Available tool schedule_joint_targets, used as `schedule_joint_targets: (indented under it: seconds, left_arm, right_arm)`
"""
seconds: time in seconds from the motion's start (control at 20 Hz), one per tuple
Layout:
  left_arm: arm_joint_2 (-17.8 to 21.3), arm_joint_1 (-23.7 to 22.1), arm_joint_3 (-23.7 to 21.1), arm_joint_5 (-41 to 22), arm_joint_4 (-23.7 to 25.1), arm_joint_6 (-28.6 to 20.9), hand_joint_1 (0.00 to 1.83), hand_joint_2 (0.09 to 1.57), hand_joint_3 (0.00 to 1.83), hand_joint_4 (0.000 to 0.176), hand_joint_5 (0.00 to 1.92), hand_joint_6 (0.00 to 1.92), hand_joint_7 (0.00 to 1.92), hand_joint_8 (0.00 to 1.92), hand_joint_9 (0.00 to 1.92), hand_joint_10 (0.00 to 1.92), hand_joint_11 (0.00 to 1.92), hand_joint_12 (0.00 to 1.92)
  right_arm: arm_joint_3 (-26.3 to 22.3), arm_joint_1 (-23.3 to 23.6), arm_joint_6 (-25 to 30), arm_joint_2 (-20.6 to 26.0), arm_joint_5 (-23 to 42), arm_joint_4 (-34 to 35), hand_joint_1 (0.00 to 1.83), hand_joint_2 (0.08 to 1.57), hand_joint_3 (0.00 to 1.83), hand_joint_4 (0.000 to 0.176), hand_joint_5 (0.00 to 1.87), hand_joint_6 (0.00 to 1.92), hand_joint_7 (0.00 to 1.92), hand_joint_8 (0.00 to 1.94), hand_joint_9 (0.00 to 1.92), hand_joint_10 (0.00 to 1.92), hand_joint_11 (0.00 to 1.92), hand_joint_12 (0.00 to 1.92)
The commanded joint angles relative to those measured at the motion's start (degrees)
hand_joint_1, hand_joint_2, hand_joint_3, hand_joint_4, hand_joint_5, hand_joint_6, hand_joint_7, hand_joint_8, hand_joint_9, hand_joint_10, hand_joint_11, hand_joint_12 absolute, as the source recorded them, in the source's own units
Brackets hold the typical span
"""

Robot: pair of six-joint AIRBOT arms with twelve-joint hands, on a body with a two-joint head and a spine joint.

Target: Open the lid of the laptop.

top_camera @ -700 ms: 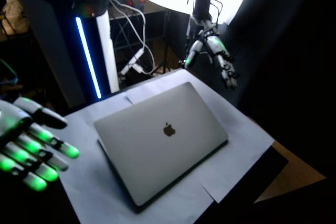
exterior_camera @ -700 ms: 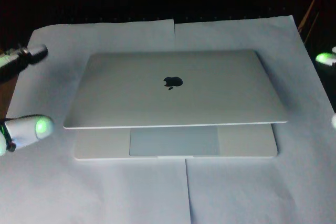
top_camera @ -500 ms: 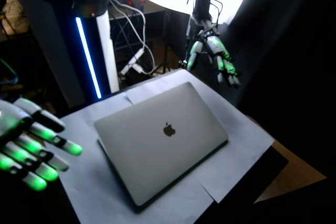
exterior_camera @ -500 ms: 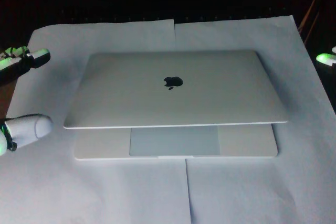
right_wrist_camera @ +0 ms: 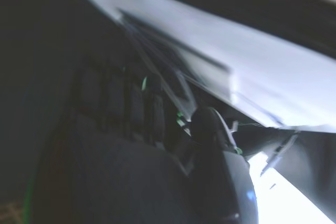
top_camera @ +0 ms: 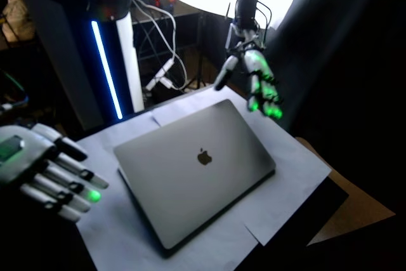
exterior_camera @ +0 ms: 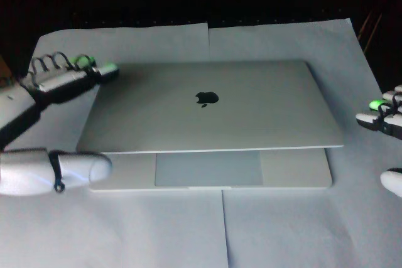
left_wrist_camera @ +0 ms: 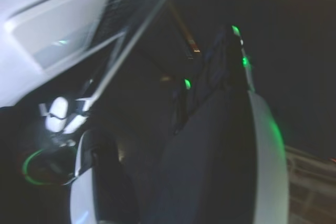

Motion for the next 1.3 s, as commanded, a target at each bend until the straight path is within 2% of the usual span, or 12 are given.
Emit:
schedule_joint_targets:
  seconds: [0.0, 0.2, 0.25, 0.4, 0.7, 0.8, 0.85, 1.0, 1.05, 1.1, 1.15, 1.25]
  left_arm:
    - [-0.07, -0.98, 0.34, -6.25, -0.35, -0.18, 0.65, 0.93, 0.00, 0.176, 0.17, 0.00, 0.05, 0.00, 0.00, 0.00, 0.00, 0.00]
    - [-0.37, -3.11, 0.64, -2.86, 2.23, -0.20, 0.62, 0.95, 0.00, 0.176, 0.18, 0.00, 0.04, 0.00, 0.00, 0.00, 0.00, 0.00]
    - [-0.58, -3.25, 0.66, -2.70, 2.45, -0.20, 0.68, 0.92, 0.00, 0.162, 0.19, 0.01, 0.05, 0.01, 0.00, 0.00, 0.00, 0.00]
    - [-0.88, -3.28, 0.74, -2.78, 2.45, -0.20, 0.70, 0.89, 0.00, 0.166, 0.20, 0.00, 0.06, 0.01, 0.00, 0.00, 0.00, 0.00]
    - [-1.05, -3.36, 0.82, -2.34, 2.50, -0.24, 0.69, 0.91, 0.00, 0.145, 0.21, 0.01, 0.07, 0.00, 0.02, 0.00, 0.01, 0.00]
    - [-1.12, -3.37, 0.84, -2.35, 2.50, -0.24, 0.68, 0.90, 0.00, 0.176, 0.16, 0.00, 0.06, 0.00, 0.01, 0.00, 0.00, 0.00]
    - [-1.12, -3.38, 0.85, -2.38, 2.50, -0.25, 0.68, 0.89, 0.00, 0.176, 0.16, 0.00, 0.07, 0.00, 0.02, 0.01, 0.00, 0.00]
    - [-1.28, -3.38, 0.85, -2.42, 2.46, -0.27, 0.69, 0.91, 0.00, 0.142, 0.21, 0.01, 0.09, 0.00, 0.02, 0.00, 0.00, 0.00]
    - [-1.37, -3.38, 0.88, -2.39, 2.45, -0.28, 0.70, 0.90, 0.00, 0.147, 0.21, 0.01, 0.09, 0.00, 0.01, 0.00, 0.00, 0.00]
    - [-1.42, -3.38, 0.90, -2.39, 2.42, -0.28, 0.67, 0.91, 0.00, 0.137, 0.21, 0.01, 0.10, 0.00, 0.04, 0.01, 0.03, 0.02]
    - [-1.44, -3.38, 0.91, -2.43, 2.37, -0.28, 0.67, 0.91, 0.00, 0.135, 0.21, 0.00, 0.10, 0.00, 0.04, 0.01, 0.03, 0.02]
    - [-1.45, -3.38, 0.92, -2.43, 2.34, -0.29, 0.69, 0.91, 0.00, 0.163, 0.20, 0.00, 0.07, 0.00, 0.00, 0.00, 0.00, 0.00]
  right_arm:
    - [0.24, 0.82, 0.11, -0.24, 6.61, -0.22, 0.20, 1.40, 0.00, 0.000, 0.32, 0.00, 0.30, 0.00, 0.24, 0.01, 0.22, 0.12]
    - [0.22, 1.73, 0.14, -1.58, 5.45, -1.85, 0.23, 1.40, 0.00, 0.000, 0.38, 0.01, 0.37, 0.01, 0.35, 0.01, 0.28, 0.08]
    - [0.22, 2.44, 0.14, -1.87, 4.86, -2.81, 0.22, 1.41, 0.00, 0.000, 0.35, 0.00, 0.34, 0.00, 0.31, 0.00, 0.26, 0.06]
    - [0.21, 3.81, 0.50, -2.33, 3.74, -5.32, 0.17, 1.42, 0.00, 0.000, 0.30, 0.00, 0.28, 0.00, 0.25, 0.00, 0.21, 0.03]
    - [0.22, 4.92, 1.83, -3.33, 2.93, -8.36, 0.12, 1.46, 0.01, 0.000, 0.25, 0.00, 0.22, 0.00, 0.20, 0.00, 0.18, 0.01]
    - [0.23, 5.29, 1.86, -3.71, 1.78, -9.04, 0.23, 1.43, 0.00, 0.000, 0.29, 0.01, 0.28, 0.01, 0.26, 0.01, 0.26, 0.04]
    - [0.24, 5.35, 1.86, -3.87, 1.29, -9.15, 0.23, 1.42, 0.00, 0.000, 0.31, 0.01, 0.30, 0.01, 0.29, 0.02, 0.29, 0.05]
    - [0.28, 5.36, 1.86, -4.57, -0.37, -9.64, 0.00, 1.46, 0.01, 0.000, 0.23, 0.00, 0.21, 0.00, 0.21, 0.00, 0.19, 0.00]
    - [0.42, 5.50, 1.86, -4.98, -1.43, -9.91, 0.02, 1.46, 0.01, 0.000, 0.20, 0.00, 0.19, 0.00, 0.18, 0.00, 0.15, 0.00]
    - [0.61, 5.70, 1.87, -5.40, -2.29, -10.10, 0.18, 1.45, 0.00, 0.000, 0.23, 0.00, 0.22, 0.01, 0.21, 0.01, 0.17, 0.01]
    - [0.87, 5.90, 1.96, -5.86, -3.02, -10.29, 0.19, 1.45, 0.00, 0.000, 0.23, 0.00, 0.23, 0.01, 0.22, 0.01, 0.17, 0.01]
    - [1.39, 6.32, 2.59, -6.59, -3.95, -10.87, 0.08, 1.45, 0.00, 0.000, 0.22, 0.00, 0.22, 0.00, 0.20, 0.00, 0.18, 0.02]
